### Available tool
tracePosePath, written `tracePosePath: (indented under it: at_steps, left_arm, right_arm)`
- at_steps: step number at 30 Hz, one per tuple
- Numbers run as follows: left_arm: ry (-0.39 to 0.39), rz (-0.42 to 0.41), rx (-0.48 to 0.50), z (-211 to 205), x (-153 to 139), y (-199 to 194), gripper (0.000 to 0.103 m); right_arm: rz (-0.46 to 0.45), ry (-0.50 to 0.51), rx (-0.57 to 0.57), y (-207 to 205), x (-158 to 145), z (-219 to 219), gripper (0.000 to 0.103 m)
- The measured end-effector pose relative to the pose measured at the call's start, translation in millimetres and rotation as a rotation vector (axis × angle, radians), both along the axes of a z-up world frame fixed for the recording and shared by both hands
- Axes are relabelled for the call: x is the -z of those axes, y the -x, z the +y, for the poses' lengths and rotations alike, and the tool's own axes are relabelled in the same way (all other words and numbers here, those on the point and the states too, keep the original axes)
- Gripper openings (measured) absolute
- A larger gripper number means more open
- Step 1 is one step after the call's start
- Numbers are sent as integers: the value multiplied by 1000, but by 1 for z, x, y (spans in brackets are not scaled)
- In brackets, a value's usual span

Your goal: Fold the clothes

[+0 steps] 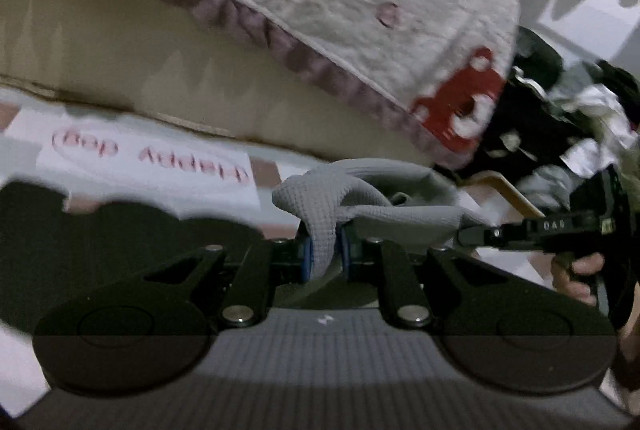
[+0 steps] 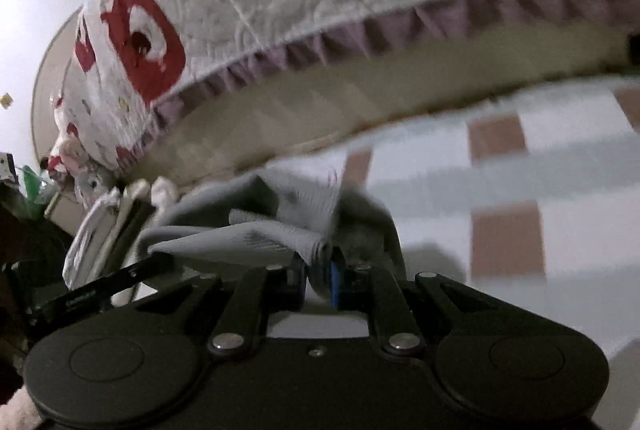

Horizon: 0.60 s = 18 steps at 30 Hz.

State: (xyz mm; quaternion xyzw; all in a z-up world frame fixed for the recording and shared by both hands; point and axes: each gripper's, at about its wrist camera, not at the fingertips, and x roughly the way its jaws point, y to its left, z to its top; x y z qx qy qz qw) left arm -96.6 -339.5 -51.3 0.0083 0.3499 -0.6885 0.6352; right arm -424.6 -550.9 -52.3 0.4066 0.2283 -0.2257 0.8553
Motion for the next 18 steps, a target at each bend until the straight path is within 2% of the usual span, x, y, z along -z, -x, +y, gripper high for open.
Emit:
tracePosePath:
  at_steps: [1, 3, 4, 5, 6, 8, 11, 14, 15, 18]
  left_arm:
    - [-12, 3, 12, 11, 7, 6, 13]
    - [-56, 5, 35, 32, 27, 17, 13]
    - [-91, -4, 41, 38, 39, 22, 13]
    - [-131, -20, 48, 44, 53, 27, 13]
    - [-168, -32, 53, 48, 64, 31, 13]
    - [-208, -33, 55, 52, 77, 32, 13]
    - [-217, -23, 62, 51, 75, 30, 15]
    - [-225, -9, 77, 51, 67, 26, 16]
    - [-234, 8, 79, 53, 67, 24, 21]
    - [-257, 180, 79, 64, 70, 11, 35]
  right_arm:
    - [11, -5, 8, 8, -1, 13, 14]
    - [4, -26, 84, 21, -3, 25, 22]
    - [-3, -34, 134, 27, -4, 28, 37]
    - [-10, -50, 179, 33, -4, 29, 63]
    - [-15, -100, 205, 36, 3, 23, 68]
    - [-26, -199, 256, 42, 17, 10, 69]
    - [-38, -344, 329, 50, 39, -10, 69]
    - [6, -411, 326, 41, 56, -17, 69]
    - [17, -426, 318, 38, 60, -18, 69]
    - [33, -412, 258, 28, 61, -16, 69]
